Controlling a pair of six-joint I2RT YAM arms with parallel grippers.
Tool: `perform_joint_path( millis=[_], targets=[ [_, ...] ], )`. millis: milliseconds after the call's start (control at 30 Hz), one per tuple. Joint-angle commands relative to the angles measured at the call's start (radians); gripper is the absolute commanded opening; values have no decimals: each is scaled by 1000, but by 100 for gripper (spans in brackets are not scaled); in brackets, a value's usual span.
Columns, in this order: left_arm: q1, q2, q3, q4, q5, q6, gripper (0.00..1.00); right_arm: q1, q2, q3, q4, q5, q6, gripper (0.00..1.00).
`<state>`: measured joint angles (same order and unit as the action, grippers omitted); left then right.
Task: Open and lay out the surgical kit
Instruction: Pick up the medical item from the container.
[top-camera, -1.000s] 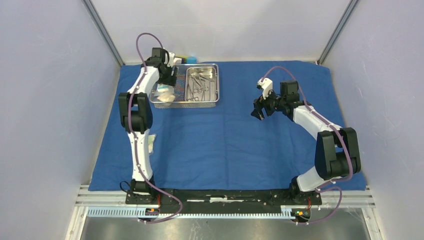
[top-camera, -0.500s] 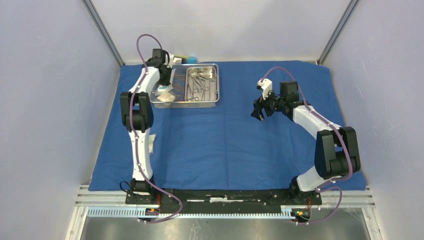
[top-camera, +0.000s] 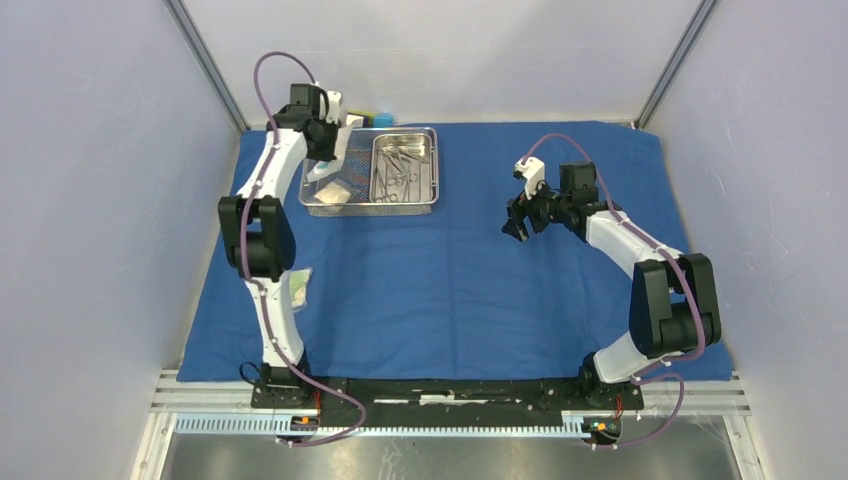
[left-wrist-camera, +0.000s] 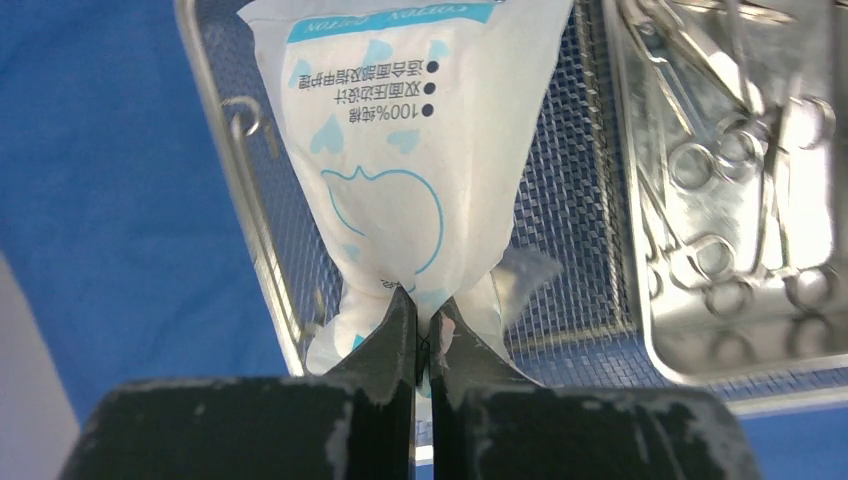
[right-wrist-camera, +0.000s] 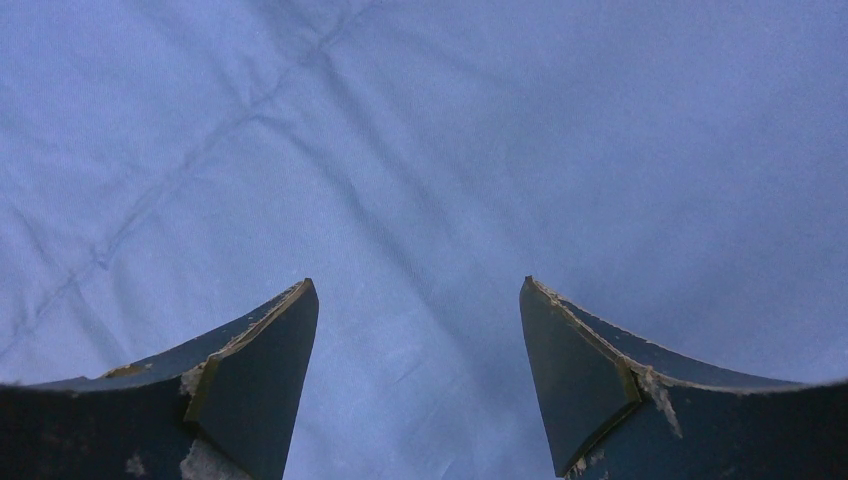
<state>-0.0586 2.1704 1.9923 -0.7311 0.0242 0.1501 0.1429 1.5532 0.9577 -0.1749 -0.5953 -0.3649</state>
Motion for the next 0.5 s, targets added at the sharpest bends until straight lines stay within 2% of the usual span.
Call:
perform_joint_path(
  millis=[0,300,467],
  targets=[
    [-3,-262,-111,-4,38,-35,2,-2,-42,6,12,-24,-9,81],
    [-23,-689,-553,-47,98,-30,2,-2,-68,3,18,-54,5,81],
    [-76,-887,-816,-42,80,-71,3,-2,-80,0,27,-70,16,81]
  ],
)
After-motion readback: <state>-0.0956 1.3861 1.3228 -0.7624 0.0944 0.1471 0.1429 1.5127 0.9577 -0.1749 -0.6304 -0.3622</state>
